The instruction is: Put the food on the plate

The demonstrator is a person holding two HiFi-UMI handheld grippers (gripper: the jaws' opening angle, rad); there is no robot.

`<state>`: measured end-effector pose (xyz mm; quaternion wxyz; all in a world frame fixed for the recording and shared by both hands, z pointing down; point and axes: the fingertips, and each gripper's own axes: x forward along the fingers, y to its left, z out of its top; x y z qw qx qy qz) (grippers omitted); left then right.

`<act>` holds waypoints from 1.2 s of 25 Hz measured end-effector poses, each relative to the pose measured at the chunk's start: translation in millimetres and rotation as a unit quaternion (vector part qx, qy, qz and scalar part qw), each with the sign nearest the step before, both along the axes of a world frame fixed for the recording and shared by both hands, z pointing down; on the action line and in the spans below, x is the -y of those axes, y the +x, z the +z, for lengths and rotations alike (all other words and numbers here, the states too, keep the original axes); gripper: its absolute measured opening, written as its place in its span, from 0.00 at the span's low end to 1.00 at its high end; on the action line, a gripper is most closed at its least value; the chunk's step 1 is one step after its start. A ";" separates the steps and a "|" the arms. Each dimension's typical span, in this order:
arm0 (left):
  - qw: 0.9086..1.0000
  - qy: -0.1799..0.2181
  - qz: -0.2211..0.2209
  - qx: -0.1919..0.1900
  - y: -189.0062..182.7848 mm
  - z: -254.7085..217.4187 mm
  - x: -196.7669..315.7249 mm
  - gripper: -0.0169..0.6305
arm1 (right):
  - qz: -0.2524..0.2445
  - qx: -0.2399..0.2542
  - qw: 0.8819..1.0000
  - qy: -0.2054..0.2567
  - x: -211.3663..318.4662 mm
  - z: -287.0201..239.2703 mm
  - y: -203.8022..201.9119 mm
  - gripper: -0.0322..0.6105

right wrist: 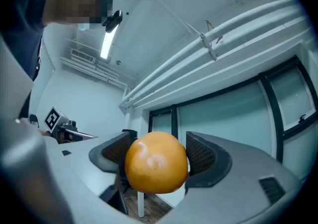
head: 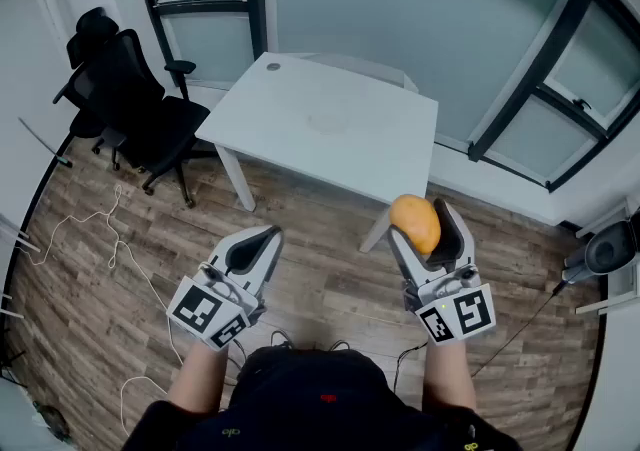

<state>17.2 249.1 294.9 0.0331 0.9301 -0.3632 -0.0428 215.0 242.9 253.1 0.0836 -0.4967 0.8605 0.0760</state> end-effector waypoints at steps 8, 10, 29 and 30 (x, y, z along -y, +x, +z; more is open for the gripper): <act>1.000 -0.002 0.001 -0.002 -10.7 1.5 5.0 0.06 | -0.001 -0.004 1.000 0.003 3.3 -1.6 -13.8 0.63; 1.000 -0.002 0.003 -0.002 -11.5 1.1 5.1 0.06 | -0.003 -0.003 1.000 0.004 3.2 -2.4 -16.2 0.63; 1.000 0.003 0.009 -0.011 -62.6 6.6 12.6 0.06 | -0.008 -0.028 0.999 0.021 9.7 -7.4 -73.2 0.62; 1.000 0.004 0.009 -0.010 -70.2 7.6 14.4 0.06 | -0.007 -0.029 0.999 0.022 11.3 -6.8 -80.1 0.62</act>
